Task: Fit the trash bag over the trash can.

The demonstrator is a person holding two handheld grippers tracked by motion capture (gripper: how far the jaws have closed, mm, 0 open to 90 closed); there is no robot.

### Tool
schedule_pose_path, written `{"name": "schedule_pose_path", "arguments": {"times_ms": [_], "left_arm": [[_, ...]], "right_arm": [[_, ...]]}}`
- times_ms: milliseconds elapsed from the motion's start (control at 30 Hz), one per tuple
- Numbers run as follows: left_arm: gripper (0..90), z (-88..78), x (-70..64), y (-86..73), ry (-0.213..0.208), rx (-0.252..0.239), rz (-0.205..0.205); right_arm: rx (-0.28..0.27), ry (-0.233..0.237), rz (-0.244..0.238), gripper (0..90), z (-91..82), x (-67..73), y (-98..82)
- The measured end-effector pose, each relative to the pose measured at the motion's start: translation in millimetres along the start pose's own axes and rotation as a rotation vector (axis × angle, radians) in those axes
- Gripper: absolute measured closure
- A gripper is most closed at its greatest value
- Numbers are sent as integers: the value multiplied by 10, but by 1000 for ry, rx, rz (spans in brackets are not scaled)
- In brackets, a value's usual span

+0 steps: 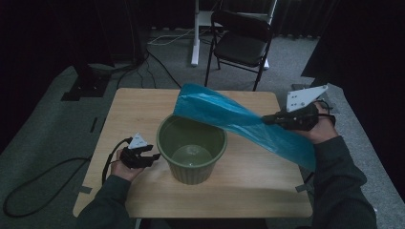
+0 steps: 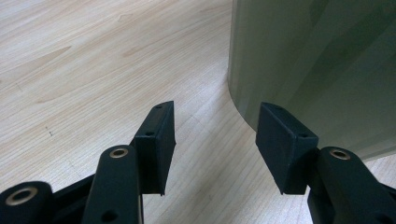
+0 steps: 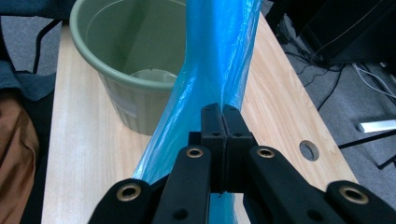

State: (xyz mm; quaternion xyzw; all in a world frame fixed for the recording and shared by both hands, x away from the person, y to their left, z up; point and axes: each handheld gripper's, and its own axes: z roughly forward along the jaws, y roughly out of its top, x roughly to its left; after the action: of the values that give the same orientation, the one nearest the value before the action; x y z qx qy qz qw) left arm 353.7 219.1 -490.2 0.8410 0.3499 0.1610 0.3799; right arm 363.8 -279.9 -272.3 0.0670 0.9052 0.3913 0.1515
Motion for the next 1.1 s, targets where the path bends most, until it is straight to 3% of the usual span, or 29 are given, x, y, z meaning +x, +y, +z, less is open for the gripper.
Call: {"name": "schedule_pose_path", "arguments": {"times_ms": [500, 733, 1100], "left_arm": [[471, -3, -2, 1, 1, -3, -1], [471, -9, 3, 0, 2, -4, -1], [470, -9, 0, 1, 3, -7, 2]], "right_arm": [[15, 41, -10, 896, 44, 19, -1], [68, 68, 1, 896, 205, 23, -48], [102, 120, 3, 896, 468, 51, -87]]}}
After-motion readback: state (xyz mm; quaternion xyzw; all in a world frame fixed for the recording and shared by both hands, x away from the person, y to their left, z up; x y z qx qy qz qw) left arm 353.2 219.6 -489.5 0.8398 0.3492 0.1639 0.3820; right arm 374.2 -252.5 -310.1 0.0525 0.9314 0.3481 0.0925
